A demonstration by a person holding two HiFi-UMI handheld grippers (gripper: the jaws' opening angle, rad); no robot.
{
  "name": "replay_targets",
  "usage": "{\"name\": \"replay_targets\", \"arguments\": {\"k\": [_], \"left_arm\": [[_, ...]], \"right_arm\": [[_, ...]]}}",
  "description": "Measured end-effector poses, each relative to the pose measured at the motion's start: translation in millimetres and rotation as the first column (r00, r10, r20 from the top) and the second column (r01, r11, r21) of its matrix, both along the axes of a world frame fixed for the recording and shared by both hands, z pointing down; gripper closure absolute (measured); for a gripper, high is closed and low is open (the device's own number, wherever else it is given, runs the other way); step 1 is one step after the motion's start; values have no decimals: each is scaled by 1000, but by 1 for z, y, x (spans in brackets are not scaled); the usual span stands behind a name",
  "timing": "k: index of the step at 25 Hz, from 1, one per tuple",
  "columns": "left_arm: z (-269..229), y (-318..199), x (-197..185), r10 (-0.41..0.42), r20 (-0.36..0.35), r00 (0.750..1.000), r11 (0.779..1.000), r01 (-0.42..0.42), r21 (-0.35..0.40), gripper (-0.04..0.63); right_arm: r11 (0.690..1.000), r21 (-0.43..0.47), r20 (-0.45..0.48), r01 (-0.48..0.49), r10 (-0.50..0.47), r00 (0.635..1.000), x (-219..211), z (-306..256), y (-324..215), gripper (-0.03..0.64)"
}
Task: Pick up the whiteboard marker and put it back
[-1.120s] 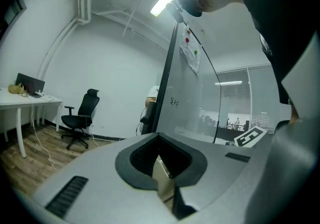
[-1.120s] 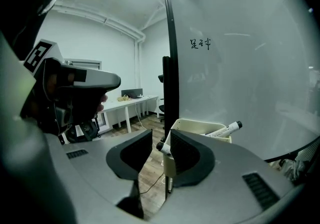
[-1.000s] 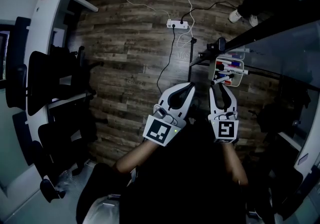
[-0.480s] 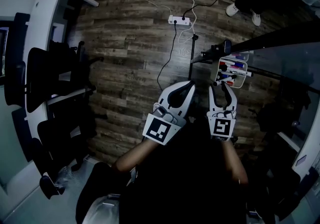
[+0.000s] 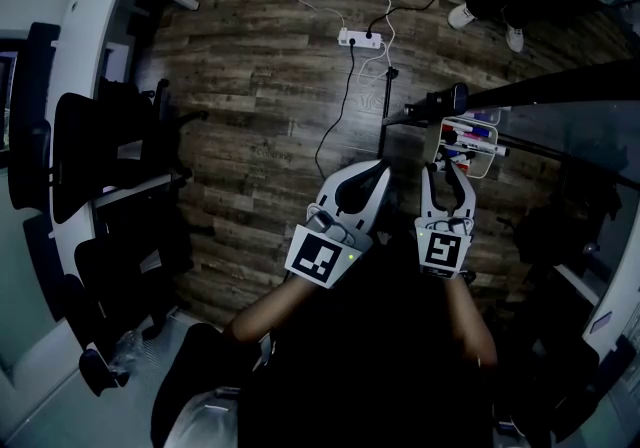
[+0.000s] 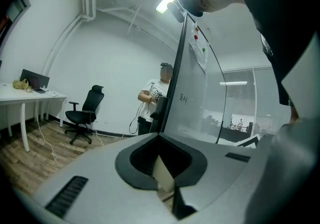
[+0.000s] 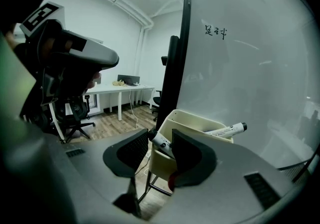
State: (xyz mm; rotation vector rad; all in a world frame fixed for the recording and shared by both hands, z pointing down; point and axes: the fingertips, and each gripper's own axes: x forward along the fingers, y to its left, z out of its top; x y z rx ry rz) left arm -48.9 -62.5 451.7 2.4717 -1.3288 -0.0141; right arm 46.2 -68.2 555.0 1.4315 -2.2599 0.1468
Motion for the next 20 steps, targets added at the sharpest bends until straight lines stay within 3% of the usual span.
{"name": "replay_targets", "arguments": {"k": [8, 12, 16, 20], "left_arm": [[0, -3, -3, 2, -3, 1000, 1000, -2, 0, 589], [-1, -3, -3, 5, -6, 1000, 1000, -5, -2, 589], [-3, -4, -2, 15, -5, 1000, 1000, -15, 12, 589], [-5, -3, 1, 24, -8, 1000, 1000, -23, 21, 589]], "right_arm": [[1000, -11, 14, -3, 3, 1000, -2, -4, 0, 476], [1000, 24, 65, -18, 16, 998, -1, -12, -3, 483], [1000, 12, 48, -27, 27, 998, 3, -18, -1, 492], [998, 56, 82, -41, 36, 996, 5, -28, -1, 502]]}}
